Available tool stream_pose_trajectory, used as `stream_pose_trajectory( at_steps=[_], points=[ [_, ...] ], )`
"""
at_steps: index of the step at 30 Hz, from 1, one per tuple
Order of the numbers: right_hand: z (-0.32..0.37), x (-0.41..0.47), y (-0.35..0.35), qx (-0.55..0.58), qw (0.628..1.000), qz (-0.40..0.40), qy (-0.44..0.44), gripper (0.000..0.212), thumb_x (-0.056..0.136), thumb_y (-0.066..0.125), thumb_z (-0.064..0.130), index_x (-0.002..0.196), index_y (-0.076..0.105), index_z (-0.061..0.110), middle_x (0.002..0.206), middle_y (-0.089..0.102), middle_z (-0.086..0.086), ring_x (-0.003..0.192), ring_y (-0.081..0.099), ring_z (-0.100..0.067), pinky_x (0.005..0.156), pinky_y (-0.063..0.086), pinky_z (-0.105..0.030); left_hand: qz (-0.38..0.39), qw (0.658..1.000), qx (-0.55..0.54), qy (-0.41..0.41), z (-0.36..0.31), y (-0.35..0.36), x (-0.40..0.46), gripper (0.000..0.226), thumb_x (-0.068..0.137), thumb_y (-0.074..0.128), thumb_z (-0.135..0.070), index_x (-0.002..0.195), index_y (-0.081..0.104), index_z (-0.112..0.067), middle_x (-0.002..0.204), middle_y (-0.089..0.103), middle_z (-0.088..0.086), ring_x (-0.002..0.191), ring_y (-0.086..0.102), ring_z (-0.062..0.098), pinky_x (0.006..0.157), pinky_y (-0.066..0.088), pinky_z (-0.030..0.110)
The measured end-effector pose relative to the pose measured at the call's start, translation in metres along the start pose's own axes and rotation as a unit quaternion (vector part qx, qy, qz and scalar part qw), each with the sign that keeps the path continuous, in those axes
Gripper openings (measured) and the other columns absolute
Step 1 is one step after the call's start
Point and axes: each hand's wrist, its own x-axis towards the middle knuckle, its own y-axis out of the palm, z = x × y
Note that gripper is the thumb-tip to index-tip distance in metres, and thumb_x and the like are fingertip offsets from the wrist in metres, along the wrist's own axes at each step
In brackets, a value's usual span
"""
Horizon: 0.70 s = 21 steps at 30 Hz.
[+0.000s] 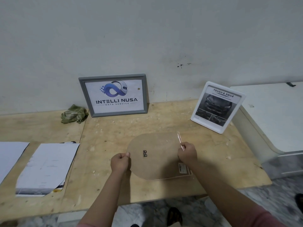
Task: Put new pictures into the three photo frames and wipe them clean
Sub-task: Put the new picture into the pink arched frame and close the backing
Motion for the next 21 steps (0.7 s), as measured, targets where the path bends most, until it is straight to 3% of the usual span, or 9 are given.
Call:
stream_pose_trajectory(
  at_steps=[3, 7, 11, 14, 16, 18, 21],
  points=[
    [0.003, 0.0, 0.0, -0.018, 1.0, 0.009, 0.0, 0.037, 0.083, 0.058, 0.024, 0.112, 0.066, 0.003, 0.1, 0.06, -0.026, 0.095, 0.058, -0.041, 0.086, 0.043, -0.035, -0.004, 1.0, -0.009, -0.002, -0.003, -0.008, 0.004, 0.028, 0.088, 0.063, -0.015, 0.061, 0.06, -0.009, 0.066, 0.06, 0.01, 0.068, 0.054, 0.025, 0.066, 0.043, 0.032],
    [0.007, -0.001, 0.003, -0.01, 0.999, -0.023, -0.024, 0.037, 0.081, 0.053, 0.034, 0.088, 0.069, 0.002, 0.076, 0.06, -0.022, 0.077, 0.058, -0.039, 0.068, 0.036, -0.032, 0.003, 1.0, -0.025, 0.011, -0.013, -0.016, 0.004, 0.026, 0.088, 0.064, -0.014, 0.063, 0.061, -0.009, 0.069, 0.06, 0.01, 0.069, 0.054, 0.024, 0.068, 0.042, 0.031],
    [0.015, -0.007, -0.021, 0.06, 0.996, -0.064, 0.002, 0.022, 0.091, 0.051, 0.017, 0.077, 0.057, 0.001, 0.074, 0.054, -0.016, 0.071, 0.048, -0.026, 0.064, 0.031, -0.028, 0.048, 0.997, -0.065, 0.007, -0.033, -0.003, -0.006, 0.017, 0.083, 0.069, -0.016, 0.07, 0.066, -0.006, 0.079, 0.068, 0.014, 0.073, 0.061, 0.026, 0.074, 0.053, 0.039],
    [0.003, -0.005, -0.05, 0.07, 0.988, -0.128, 0.048, 0.017, 0.092, 0.049, 0.017, 0.095, 0.062, 0.006, 0.089, 0.063, -0.011, 0.087, 0.056, -0.03, 0.075, 0.042, -0.03, 0.104, 0.992, -0.075, 0.002, -0.048, 0.024, -0.025, 0.018, 0.081, 0.072, -0.012, 0.066, 0.066, -0.005, 0.068, 0.063, 0.014, 0.062, 0.056, 0.024, 0.062, 0.05, 0.033],
    [-0.007, -0.005, -0.071, 0.069, 0.98, -0.168, 0.08, 0.029, 0.092, 0.051, 0.02, 0.117, 0.06, 0.008, 0.107, 0.065, -0.013, 0.101, 0.059, -0.032, 0.088, 0.045, -0.033, 0.142, 0.988, -0.051, 0.015, -0.053, 0.043, -0.039, 0.017, 0.081, 0.071, -0.011, 0.065, 0.067, -0.009, 0.065, 0.062, 0.012, 0.057, 0.055, 0.023, 0.054, 0.05, 0.026],
    [-0.025, -0.001, -0.095, 0.063, 0.971, -0.201, 0.109, 0.031, 0.091, 0.051, 0.02, 0.119, 0.059, 0.009, 0.111, 0.065, -0.014, 0.102, 0.059, -0.032, 0.086, 0.043, -0.031, 0.183, 0.982, -0.007, 0.035, -0.058, 0.066, -0.055, 0.017, 0.082, 0.068, -0.008, 0.066, 0.068, -0.011, 0.065, 0.063, 0.011, 0.057, 0.057, 0.021, 0.049, 0.052, 0.022],
    [-0.05, 0.005, -0.13, 0.037, 0.969, -0.204, 0.133, 0.034, 0.088, 0.051, 0.016, 0.12, 0.058, 0.01, 0.115, 0.064, -0.015, 0.1, 0.058, -0.032, 0.081, 0.042, -0.029, 0.235, 0.966, 0.076, 0.078, -0.059, 0.102, -0.078, 0.034, 0.078, 0.064, 0.001, 0.048, 0.063, -0.016, 0.058, 0.061, 0.009, 0.055, 0.058, 0.023, 0.054, 0.054, 0.031]
  ],
)
